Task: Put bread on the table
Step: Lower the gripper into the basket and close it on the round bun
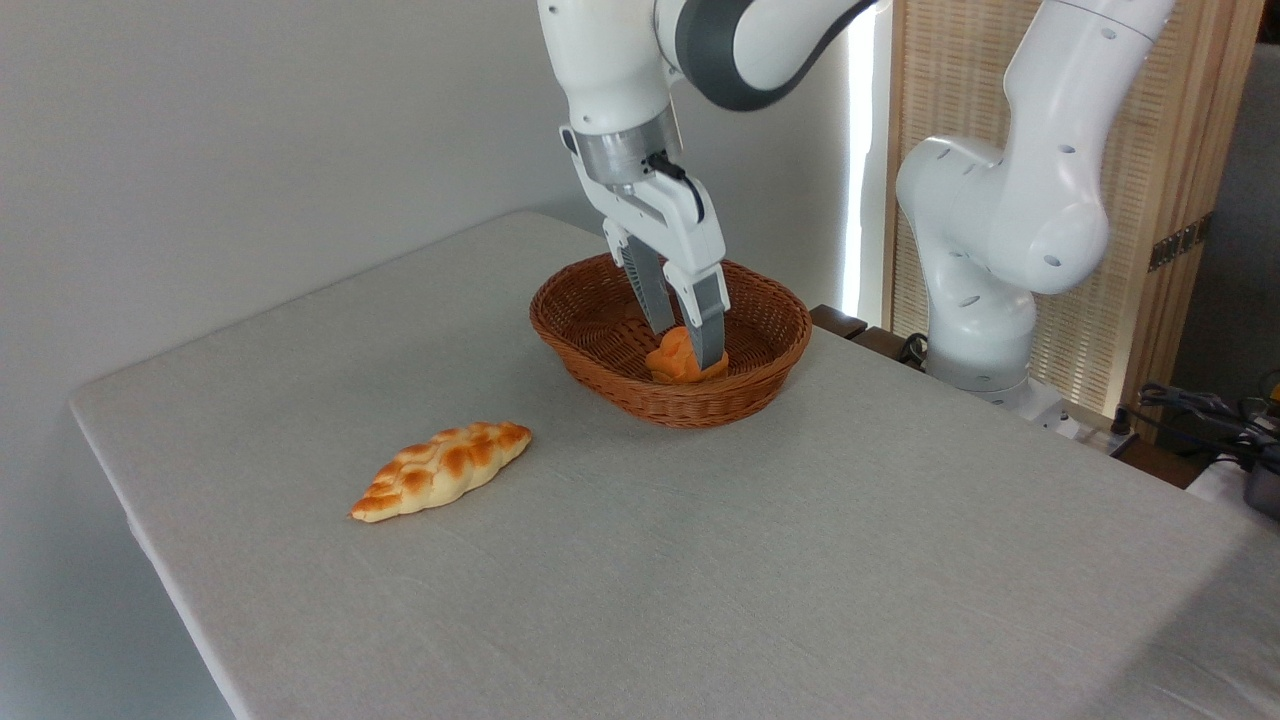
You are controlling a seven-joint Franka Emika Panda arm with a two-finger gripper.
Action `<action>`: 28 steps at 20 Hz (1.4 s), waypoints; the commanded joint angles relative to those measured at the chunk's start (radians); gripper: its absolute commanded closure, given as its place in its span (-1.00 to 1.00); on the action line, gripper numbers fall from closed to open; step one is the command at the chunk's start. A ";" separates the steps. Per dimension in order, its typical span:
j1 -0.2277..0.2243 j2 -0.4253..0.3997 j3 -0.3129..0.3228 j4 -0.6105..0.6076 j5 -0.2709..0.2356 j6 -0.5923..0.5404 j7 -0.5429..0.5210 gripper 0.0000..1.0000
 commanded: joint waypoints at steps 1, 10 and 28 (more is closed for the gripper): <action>-0.022 0.004 0.006 -0.015 -0.043 0.027 0.014 -1.00; -0.022 0.009 0.005 -0.029 -0.060 0.045 0.015 -1.00; -0.020 0.030 0.005 -0.067 -0.049 0.115 0.066 0.26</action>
